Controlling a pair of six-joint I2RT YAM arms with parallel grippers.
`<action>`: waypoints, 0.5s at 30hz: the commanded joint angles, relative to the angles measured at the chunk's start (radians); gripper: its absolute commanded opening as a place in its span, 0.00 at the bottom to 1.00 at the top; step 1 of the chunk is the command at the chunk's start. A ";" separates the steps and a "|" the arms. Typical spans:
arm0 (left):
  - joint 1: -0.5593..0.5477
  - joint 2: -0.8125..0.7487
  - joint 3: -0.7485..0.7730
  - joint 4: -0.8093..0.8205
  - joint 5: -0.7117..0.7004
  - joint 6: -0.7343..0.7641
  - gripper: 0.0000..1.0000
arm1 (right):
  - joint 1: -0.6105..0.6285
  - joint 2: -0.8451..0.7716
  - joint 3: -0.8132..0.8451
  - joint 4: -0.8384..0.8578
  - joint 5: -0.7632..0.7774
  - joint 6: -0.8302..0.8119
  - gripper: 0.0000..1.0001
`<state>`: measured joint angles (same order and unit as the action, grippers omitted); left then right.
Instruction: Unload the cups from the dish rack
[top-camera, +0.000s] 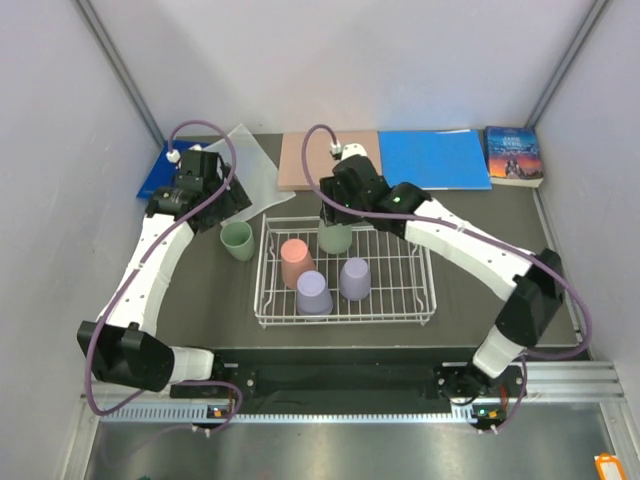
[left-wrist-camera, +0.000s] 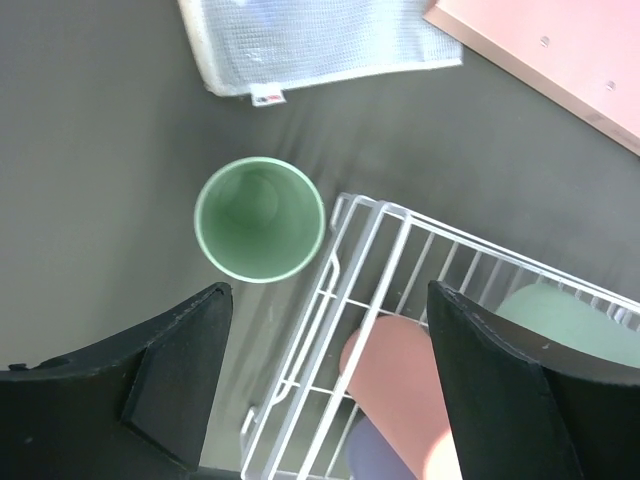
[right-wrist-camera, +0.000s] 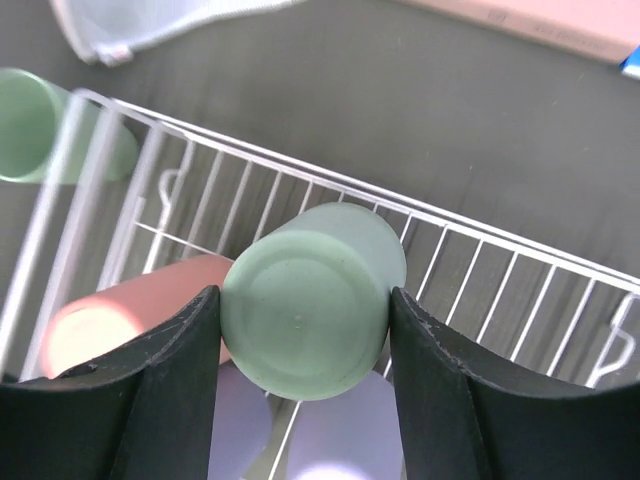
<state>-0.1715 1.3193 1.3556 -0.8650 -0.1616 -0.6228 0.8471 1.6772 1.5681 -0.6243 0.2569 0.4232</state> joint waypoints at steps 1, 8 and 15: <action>-0.002 -0.026 0.042 0.050 0.069 -0.015 0.83 | -0.014 -0.189 0.054 0.081 0.007 0.028 0.00; 0.000 -0.063 -0.015 0.240 0.408 -0.112 0.86 | -0.307 -0.427 -0.317 0.481 -0.430 0.326 0.00; 0.012 -0.069 -0.148 0.558 0.735 -0.319 0.86 | -0.499 -0.470 -0.624 1.122 -0.786 0.702 0.00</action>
<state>-0.1707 1.2701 1.2751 -0.5705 0.3389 -0.7891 0.3828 1.1889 1.0451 0.0822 -0.2604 0.8654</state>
